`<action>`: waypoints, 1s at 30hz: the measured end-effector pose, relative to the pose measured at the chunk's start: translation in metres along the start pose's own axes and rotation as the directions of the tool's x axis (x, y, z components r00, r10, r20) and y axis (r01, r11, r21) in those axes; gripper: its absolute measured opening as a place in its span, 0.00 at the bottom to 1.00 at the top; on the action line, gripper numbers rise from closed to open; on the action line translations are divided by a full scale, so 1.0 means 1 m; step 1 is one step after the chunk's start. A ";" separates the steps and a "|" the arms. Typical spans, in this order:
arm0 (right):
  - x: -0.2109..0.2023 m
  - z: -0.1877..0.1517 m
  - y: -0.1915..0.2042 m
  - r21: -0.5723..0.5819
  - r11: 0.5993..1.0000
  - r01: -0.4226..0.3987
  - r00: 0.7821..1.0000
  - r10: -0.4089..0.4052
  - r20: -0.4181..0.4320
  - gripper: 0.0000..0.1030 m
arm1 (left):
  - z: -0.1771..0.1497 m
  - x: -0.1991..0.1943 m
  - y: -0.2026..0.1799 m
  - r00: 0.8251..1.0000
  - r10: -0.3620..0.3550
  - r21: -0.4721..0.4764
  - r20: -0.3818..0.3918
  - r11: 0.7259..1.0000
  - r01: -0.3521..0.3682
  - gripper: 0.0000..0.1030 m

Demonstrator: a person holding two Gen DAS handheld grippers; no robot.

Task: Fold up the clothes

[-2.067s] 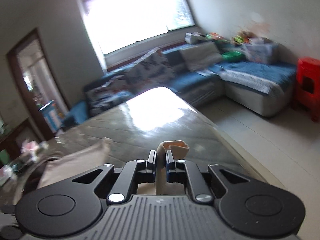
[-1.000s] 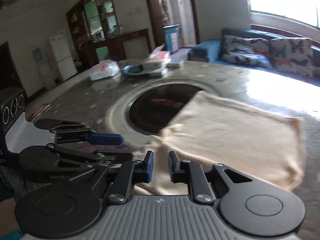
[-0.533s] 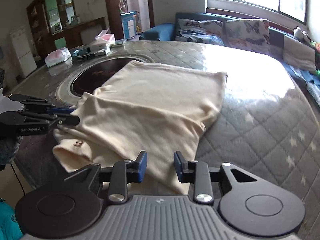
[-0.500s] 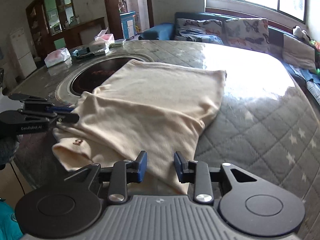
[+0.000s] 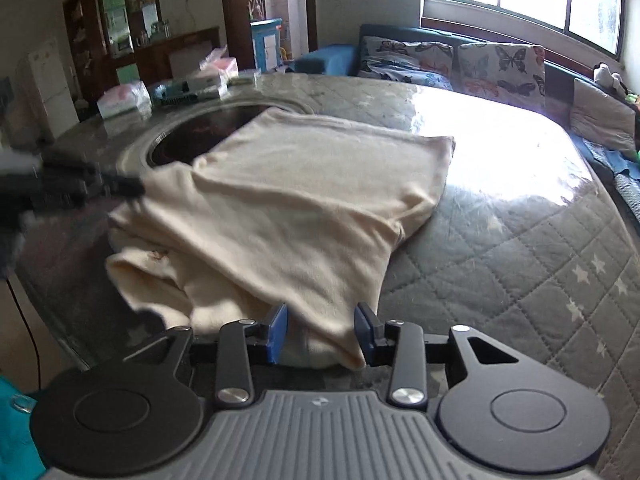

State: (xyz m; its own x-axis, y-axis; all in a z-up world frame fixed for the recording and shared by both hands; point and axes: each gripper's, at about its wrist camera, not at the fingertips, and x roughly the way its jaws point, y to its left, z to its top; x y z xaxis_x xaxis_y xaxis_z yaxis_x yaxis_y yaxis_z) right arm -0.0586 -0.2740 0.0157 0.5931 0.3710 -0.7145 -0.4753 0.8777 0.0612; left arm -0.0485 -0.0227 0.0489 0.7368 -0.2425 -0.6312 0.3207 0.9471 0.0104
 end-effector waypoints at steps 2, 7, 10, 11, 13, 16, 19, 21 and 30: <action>-0.004 0.010 -0.002 -0.010 1.000 -0.001 1.000 0.001 0.027 0.36 | 0.007 -0.001 0.004 1.000 -0.005 -0.015 0.017 1.000 0.005 0.07; 0.009 0.031 -0.004 -0.043 0.999 0.024 0.998 -0.021 0.063 0.35 | 0.026 0.007 0.001 0.998 -0.040 -0.002 0.057 0.999 0.041 0.07; 0.029 0.040 -0.008 -0.037 0.999 0.026 0.998 -0.024 0.058 0.35 | 0.032 0.026 -0.006 0.998 -0.052 0.020 0.035 0.998 0.051 0.07; 0.033 0.042 -0.009 -0.034 0.999 0.024 0.998 -0.022 0.058 0.34 | 0.033 0.033 -0.007 0.998 -0.061 0.028 0.025 0.998 0.060 0.07; 0.041 0.044 -0.011 -0.028 0.999 0.020 0.998 -0.018 0.058 0.32 | 0.033 0.045 -0.010 0.997 -0.072 0.051 0.007 0.996 0.072 0.09; 0.053 0.043 -0.016 -0.022 1.000 0.013 0.999 -0.012 0.044 0.29 | 0.026 0.060 -0.007 0.998 -0.058 0.062 -0.039 0.996 0.060 0.09; 0.059 0.040 -0.019 -0.028 1.000 0.005 0.999 -0.005 0.032 0.28 | 0.022 0.058 -0.003 0.997 -0.069 0.069 -0.033 0.995 0.071 0.09; 0.056 0.040 -0.018 -0.036 0.999 0.005 1.000 -0.004 0.028 0.28 | 0.021 0.052 -0.003 0.997 -0.070 0.082 -0.033 0.994 0.073 0.09; 0.022 0.028 0.001 -0.150 0.988 0.029 1.000 -0.026 0.016 0.30 | -0.006 -0.005 -0.013 0.995 -0.099 0.274 -0.033 0.956 0.104 0.26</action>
State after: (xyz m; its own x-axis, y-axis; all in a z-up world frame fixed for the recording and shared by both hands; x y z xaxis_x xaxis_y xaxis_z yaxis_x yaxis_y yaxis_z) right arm -0.0281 -0.2565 0.0199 0.6160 0.3526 -0.7044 -0.5504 0.8324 -0.0647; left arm -0.0600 -0.0321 0.0468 0.6815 -0.3283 -0.6541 0.5463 0.8229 0.1562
